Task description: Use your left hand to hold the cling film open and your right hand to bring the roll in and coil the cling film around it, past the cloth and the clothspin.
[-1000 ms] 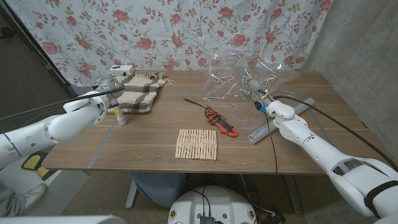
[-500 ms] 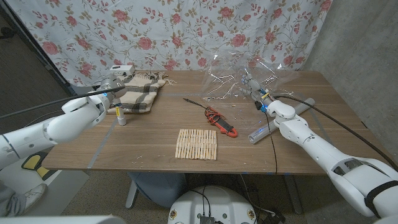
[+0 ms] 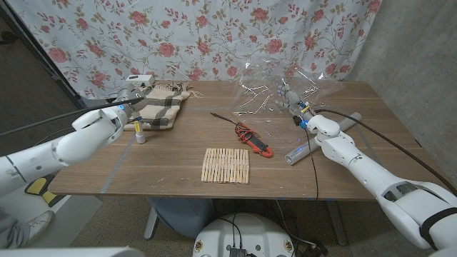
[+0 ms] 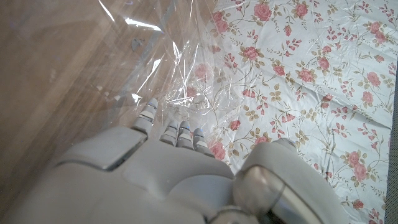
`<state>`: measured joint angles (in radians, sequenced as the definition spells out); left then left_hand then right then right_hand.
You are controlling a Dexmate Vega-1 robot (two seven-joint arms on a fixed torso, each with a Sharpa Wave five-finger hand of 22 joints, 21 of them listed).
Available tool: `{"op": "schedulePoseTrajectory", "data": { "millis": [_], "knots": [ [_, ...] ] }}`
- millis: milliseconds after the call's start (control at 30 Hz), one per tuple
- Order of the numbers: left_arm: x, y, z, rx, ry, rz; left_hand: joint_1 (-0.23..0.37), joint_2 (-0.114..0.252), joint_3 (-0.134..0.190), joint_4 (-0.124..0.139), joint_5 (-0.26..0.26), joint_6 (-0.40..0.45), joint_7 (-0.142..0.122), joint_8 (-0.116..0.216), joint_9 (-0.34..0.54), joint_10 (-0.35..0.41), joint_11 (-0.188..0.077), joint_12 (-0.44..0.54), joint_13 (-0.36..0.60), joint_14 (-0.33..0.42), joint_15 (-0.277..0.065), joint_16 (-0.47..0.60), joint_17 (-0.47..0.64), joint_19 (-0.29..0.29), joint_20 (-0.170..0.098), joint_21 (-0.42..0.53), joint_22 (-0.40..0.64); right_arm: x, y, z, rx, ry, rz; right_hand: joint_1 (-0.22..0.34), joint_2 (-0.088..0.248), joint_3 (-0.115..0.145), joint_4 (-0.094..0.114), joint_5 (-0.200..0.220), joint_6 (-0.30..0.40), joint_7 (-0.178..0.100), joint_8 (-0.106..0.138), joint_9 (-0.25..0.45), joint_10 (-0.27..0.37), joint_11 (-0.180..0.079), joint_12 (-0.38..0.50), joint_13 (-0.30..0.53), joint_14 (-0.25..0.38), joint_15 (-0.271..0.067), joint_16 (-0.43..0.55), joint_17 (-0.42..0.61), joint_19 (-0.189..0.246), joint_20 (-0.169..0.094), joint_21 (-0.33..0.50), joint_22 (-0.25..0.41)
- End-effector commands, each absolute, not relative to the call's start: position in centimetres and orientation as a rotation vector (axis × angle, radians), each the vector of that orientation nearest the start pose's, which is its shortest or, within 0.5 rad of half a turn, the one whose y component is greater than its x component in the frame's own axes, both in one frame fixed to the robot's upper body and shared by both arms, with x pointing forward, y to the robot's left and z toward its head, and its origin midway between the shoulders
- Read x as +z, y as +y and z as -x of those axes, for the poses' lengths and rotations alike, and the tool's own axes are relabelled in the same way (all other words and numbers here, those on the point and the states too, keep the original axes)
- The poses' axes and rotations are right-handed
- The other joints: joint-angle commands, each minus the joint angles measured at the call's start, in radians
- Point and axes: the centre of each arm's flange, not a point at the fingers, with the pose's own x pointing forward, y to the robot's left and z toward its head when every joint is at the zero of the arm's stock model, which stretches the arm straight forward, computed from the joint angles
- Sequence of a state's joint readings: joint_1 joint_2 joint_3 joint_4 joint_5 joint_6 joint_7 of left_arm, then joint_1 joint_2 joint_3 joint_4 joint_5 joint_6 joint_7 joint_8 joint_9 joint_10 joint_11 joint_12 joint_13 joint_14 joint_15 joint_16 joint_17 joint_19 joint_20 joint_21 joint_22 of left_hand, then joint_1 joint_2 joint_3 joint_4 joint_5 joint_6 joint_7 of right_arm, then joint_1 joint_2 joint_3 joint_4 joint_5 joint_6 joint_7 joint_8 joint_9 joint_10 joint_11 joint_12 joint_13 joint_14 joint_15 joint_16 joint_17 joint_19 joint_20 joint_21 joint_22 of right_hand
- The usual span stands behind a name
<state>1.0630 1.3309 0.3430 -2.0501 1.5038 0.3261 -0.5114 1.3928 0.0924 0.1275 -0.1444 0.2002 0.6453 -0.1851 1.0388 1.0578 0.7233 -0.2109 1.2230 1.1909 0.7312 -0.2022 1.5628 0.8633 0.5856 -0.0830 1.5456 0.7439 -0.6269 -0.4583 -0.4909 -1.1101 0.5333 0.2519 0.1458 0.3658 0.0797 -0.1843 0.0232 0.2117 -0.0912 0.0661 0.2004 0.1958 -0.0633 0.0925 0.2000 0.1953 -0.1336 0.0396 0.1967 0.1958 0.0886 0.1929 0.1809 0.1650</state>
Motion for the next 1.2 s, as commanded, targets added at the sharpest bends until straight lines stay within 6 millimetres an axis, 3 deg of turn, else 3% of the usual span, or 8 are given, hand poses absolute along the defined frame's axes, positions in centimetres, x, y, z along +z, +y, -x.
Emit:
{"op": "schedulePoseTrajectory", "data": {
  "millis": [33, 167, 233, 367, 633, 800, 900, 1200],
  "knots": [
    [6.4, 36.0, -51.3, -0.813, 0.074, 3.557, -0.038, -0.003, -0.011, 0.007, -0.004, 0.04, -0.019, 0.064, 0.079, 0.072, 0.0, 0.113, 0.044, 0.099, 0.002, 0.011, 0.12, 0.072, -0.033, 0.017, -0.053, 0.6, -25.0, -68.9, 0.326, -0.553, 0.143, 0.002, 0.009, 0.003, -0.003, -0.002, 0.003, -0.003, 0.001, 0.002, -0.002, 0.0, 0.005, 0.003, -0.008, -0.003, 0.005, 0.0, 0.001, -0.003, 0.007, 0.004],
    [6.6, 35.9, -51.2, -0.837, 0.131, 3.577, -0.059, -0.005, -0.013, 0.008, -0.003, 0.085, -0.023, 0.09, 0.096, 0.082, 0.002, 0.167, 0.039, 0.15, 0.0, 0.005, 0.192, 0.121, -0.058, 0.015, -0.096, 0.5, -25.1, -68.8, 0.326, -0.554, 0.14, 0.003, 0.01, 0.004, -0.004, -0.002, 0.003, -0.005, 0.001, 0.002, -0.002, 0.0, 0.005, 0.003, -0.008, -0.003, 0.005, 0.0, 0.001, -0.003, 0.007, 0.004],
    [6.6, 35.9, -51.1, -0.845, 0.154, 3.581, -0.091, -0.018, -0.018, 0.008, 0.003, 0.142, -0.017, 0.177, 0.171, 0.145, 0.002, 0.259, 0.045, 0.217, -0.001, -0.01, 0.254, 0.182, -0.085, 0.008, -0.156, 0.4, -25.2, -68.8, 0.324, -0.555, 0.137, 0.003, 0.011, 0.005, -0.004, -0.002, 0.003, -0.005, 0.001, 0.002, -0.002, 0.0, 0.005, 0.003, -0.008, -0.003, 0.005, 0.0, 0.001, -0.003, 0.006, 0.004],
    [6.8, 35.9, -50.9, -0.884, 0.168, 3.605, -0.131, -0.025, -0.019, 0.013, 0.006, 0.167, -0.013, 0.294, 0.186, 0.192, 0.002, 0.329, 0.045, 0.281, -0.001, -0.018, 0.316, 0.234, -0.103, 0.012, -0.201, 0.3, -25.3, -68.7, 0.323, -0.554, 0.139, 0.004, 0.013, 0.006, -0.004, -0.002, 0.003, -0.004, 0.001, 0.002, -0.002, 0.001, 0.005, 0.003, -0.007, -0.003, 0.005, 0.0, 0.001, -0.003, 0.006, 0.004],
    [7.1, 35.4, -50.5, -0.975, 0.241, 3.657, -0.196, -0.031, -0.02, 0.02, -0.003, 0.167, -0.006, 0.441, 0.185, 0.226, 0.003, 0.348, 0.046, 0.325, 0.0, -0.03, 0.356, 0.251, -0.11, 0.014, -0.205, 0.3, -25.2, -68.6, 0.33, -0.557, 0.14, 0.004, 0.016, 0.008, -0.005, -0.002, 0.003, -0.004, 0.001, 0.002, -0.002, 0.001, 0.005, 0.003, -0.006, -0.002, 0.005, 0.0, 0.0, -0.003, 0.006, 0.004],
    [7.6, 35.2, -50.5, -1.003, 0.133, 3.706, -0.219, -0.036, -0.022, 0.022, -0.009, 0.165, -0.006, 0.483, 0.184, 0.225, 0.003, 0.348, 0.047, 0.32, 0.001, -0.033, 0.361, 0.237, -0.107, 0.009, -0.206, 0.4, -25.0, -68.4, 0.333, -0.562, 0.146, 0.005, 0.017, 0.009, -0.005, -0.002, 0.003, -0.005, 0.001, 0.002, -0.002, 0.0, 0.005, 0.003, -0.006, -0.002, 0.005, 0.0, 0.0, -0.004, 0.006, 0.004],
    [7.9, 35.0, -50.7, -0.999, 0.002, 3.757, -0.186, -0.033, 0.001, -0.005, -0.004, 0.155, -0.011, 0.521, 0.182, 0.217, 0.002, 0.348, 0.047, 0.313, 0.0, -0.036, 0.363, 0.235, -0.106, 0.01, -0.209, 0.3, -25.0, -68.3, 0.333, -0.563, 0.146, 0.006, 0.018, 0.01, -0.006, -0.002, 0.003, -0.005, 0.001, 0.002, -0.002, 0.001, 0.005, 0.003, -0.006, -0.003, 0.005, 0.0, 0.0, -0.004, 0.006, 0.004],
    [9.6, 34.6, -51.2, -0.901, -0.212, 3.943, -0.098, -0.06, 0.052, -0.034, 0.032, 0.15, -0.013, 0.537, 0.182, 0.202, 0.002, 0.349, 0.049, 0.265, 0.001, -0.052, 0.365, 0.202, -0.089, 0.011, -0.214, 0.3, -24.8, -68.3, 0.341, -0.569, 0.144, 0.007, 0.019, 0.011, -0.007, -0.003, 0.003, -0.005, 0.001, 0.002, -0.002, 0.001, 0.005, 0.003, -0.006, -0.003, 0.005, 0.0, 0.0, -0.004, 0.006, 0.004]
  ]
}}
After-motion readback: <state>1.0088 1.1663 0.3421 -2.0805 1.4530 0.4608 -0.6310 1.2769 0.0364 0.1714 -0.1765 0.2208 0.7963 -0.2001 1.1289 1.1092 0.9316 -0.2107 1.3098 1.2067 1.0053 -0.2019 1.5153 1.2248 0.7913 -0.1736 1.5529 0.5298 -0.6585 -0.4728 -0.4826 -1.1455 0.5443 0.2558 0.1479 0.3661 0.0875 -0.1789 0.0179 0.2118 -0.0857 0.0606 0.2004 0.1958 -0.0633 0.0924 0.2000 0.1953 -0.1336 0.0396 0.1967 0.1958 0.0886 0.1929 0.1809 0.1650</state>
